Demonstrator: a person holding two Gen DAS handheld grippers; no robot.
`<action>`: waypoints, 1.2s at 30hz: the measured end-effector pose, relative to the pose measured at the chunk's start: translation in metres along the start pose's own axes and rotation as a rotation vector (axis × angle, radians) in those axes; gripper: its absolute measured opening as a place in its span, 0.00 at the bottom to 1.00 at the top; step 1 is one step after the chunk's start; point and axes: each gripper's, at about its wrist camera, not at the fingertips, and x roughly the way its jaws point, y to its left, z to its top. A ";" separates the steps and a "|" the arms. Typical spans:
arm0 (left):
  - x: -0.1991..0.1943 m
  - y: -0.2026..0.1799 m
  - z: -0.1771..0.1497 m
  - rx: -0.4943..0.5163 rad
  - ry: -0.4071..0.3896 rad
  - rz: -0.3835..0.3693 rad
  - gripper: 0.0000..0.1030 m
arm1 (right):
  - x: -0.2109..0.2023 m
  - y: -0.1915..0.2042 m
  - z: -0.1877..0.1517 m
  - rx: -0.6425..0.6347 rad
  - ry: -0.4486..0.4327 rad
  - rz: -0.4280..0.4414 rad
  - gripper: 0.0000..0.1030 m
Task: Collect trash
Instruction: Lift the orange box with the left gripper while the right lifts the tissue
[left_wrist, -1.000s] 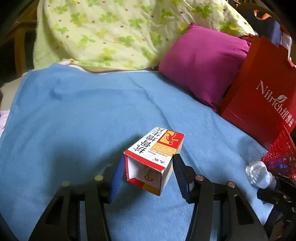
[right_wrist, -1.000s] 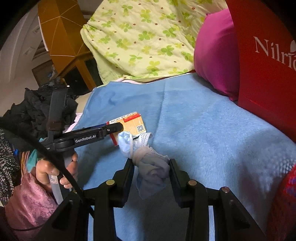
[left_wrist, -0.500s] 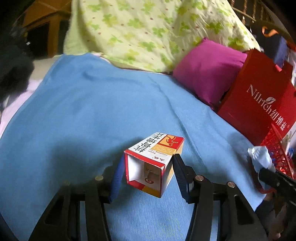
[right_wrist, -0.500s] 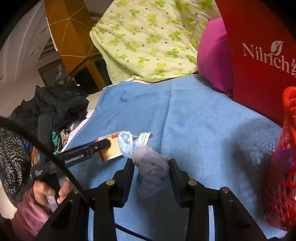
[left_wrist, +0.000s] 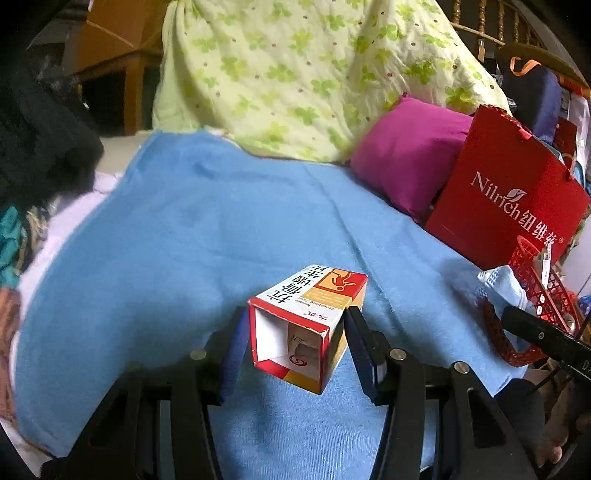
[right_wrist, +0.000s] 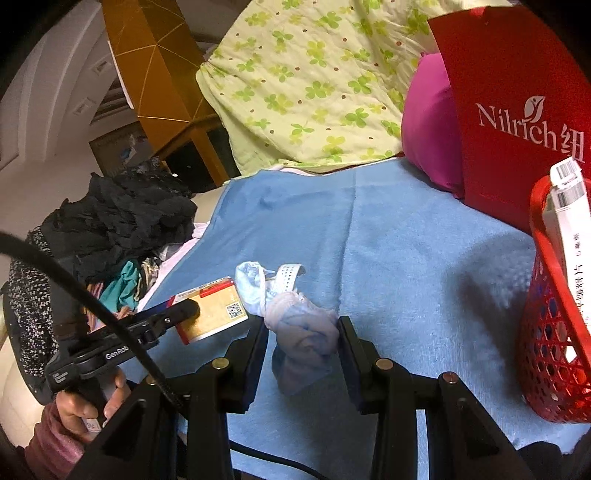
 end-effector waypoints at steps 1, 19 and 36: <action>-0.004 -0.001 0.001 0.005 -0.006 0.012 0.53 | -0.002 0.001 0.000 -0.002 -0.004 0.002 0.39; -0.077 -0.041 0.013 0.112 -0.111 0.235 0.53 | -0.049 0.027 0.007 -0.039 -0.095 0.035 0.39; -0.101 -0.070 0.017 0.153 -0.148 0.245 0.53 | -0.080 0.018 0.008 -0.019 -0.141 0.040 0.39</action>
